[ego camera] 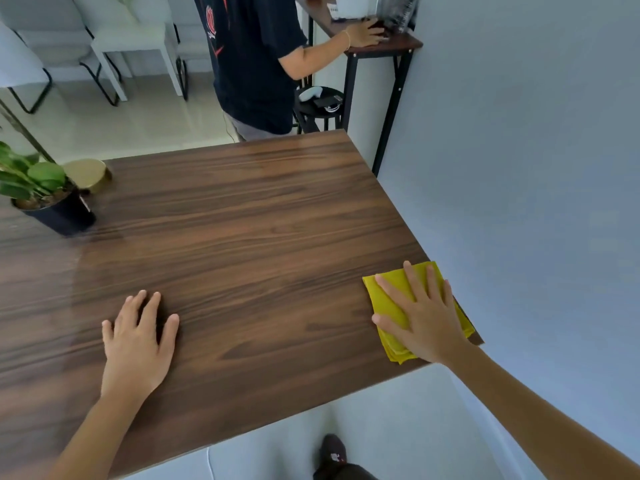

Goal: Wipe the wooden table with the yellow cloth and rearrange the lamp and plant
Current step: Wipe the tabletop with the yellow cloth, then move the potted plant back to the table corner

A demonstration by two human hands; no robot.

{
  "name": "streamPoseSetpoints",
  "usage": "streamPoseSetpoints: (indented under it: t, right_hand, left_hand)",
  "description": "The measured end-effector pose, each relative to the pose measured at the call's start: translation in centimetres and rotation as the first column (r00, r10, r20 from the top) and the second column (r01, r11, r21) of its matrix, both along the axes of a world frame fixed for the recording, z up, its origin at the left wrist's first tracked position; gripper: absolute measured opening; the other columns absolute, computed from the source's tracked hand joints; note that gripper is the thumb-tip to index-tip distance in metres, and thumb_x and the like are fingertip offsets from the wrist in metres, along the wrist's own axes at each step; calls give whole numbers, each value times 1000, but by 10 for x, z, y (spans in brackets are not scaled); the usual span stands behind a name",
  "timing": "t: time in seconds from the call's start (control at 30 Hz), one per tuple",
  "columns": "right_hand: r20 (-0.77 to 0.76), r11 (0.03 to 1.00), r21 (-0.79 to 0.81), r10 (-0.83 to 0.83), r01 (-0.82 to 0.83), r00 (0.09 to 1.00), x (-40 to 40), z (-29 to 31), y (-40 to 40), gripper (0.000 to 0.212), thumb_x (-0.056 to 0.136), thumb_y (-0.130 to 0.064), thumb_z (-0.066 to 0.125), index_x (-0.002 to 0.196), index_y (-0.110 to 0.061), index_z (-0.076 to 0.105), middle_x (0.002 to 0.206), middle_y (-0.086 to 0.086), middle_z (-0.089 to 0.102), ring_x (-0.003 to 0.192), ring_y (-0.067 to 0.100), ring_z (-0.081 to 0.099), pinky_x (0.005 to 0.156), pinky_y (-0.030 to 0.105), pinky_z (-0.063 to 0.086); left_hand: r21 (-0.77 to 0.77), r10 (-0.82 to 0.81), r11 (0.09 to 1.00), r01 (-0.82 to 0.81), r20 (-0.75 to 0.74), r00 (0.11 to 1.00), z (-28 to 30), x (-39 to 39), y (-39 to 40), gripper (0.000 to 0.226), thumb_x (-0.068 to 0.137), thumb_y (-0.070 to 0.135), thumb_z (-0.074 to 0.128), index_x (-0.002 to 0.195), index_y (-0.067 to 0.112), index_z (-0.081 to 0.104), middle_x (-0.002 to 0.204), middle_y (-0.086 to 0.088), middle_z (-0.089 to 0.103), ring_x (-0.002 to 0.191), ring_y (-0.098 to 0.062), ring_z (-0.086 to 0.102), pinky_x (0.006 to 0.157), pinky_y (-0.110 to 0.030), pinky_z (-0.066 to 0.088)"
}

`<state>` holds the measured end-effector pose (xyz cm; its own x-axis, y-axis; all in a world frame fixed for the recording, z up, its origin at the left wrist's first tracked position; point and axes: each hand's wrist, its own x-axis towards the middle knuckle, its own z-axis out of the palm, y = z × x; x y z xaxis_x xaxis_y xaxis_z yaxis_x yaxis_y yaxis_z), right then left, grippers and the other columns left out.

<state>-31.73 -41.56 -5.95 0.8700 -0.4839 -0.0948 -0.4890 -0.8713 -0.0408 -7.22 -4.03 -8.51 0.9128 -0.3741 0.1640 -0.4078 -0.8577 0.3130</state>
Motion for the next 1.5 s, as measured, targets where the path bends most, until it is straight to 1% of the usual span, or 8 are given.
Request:
streamPoseSetpoints:
  t: [0.27,0.47,0.57,0.63,0.77,1.07,1.27,1.5]
  right_hand:
    - [43,998,56,17,-19,999,23,21,9,78,75,-88,6,146,-59,-6,164,12,-1,146,48,-2,114,65,3]
    - [341,849,332,299,-412,891,150,63,77,65,91,-69,31,150,-42,26,163,4,15,151,27,-4,117,50,-4]
    - [404,723,470,334,-506,852,222,73,129,47,97,-42,52,140,-25,50,151,4,43,146,24,26,119,43,14]
    - [445,670,513,327,-537,834,264,77,162,35,96,-28,58,129,-16,63,135,4,61,124,26,55,106,29,33]
    - [393,595,659,249,-460,885,339,85,218,28,98,-26,53,118,-16,70,120,1,70,115,16,61,95,21,41]
    - [279,378,890,-5,-257,960,465,67,300,43,104,-31,40,144,-16,44,148,3,47,137,23,41,110,36,33]
    - [297,269,926,-85,-265,951,472,49,298,40,100,-34,49,139,-27,50,141,-1,54,132,18,46,110,42,39]
    - [330,265,927,-233,-266,915,439,56,214,39,99,-34,52,138,-31,51,130,-10,58,128,13,49,110,45,40]
  left_hand:
    - [-22,43,999,-45,-96,994,17,-4,-6,51,93,30,53,139,11,43,151,-12,33,144,-26,19,113,-58,10]
    - [-233,93,968,-95,-19,996,58,21,-12,45,95,33,49,136,14,47,147,-5,41,141,-21,28,114,-50,15]
    - [-541,254,785,-303,-164,953,81,55,1,34,94,30,52,123,13,59,131,-6,58,125,-21,50,109,-41,36]
    - [-639,375,599,-482,-308,874,95,81,15,30,93,30,53,114,13,66,116,-5,68,110,-20,60,99,-36,45]
    - [-670,459,437,-601,-409,789,107,137,44,25,91,29,55,103,11,69,101,-4,70,90,-16,60,83,-29,46]
    - [-713,102,434,-551,-568,816,83,225,67,57,94,31,52,145,16,32,148,-2,41,133,-18,40,99,-26,34]
    - [-776,34,381,-502,-531,847,72,227,59,54,93,30,55,143,23,36,141,2,49,125,-13,47,103,-33,40]
    - [-794,-70,498,-350,-439,896,87,215,-22,54,92,31,56,143,25,38,137,4,51,120,-9,49,107,-36,39]
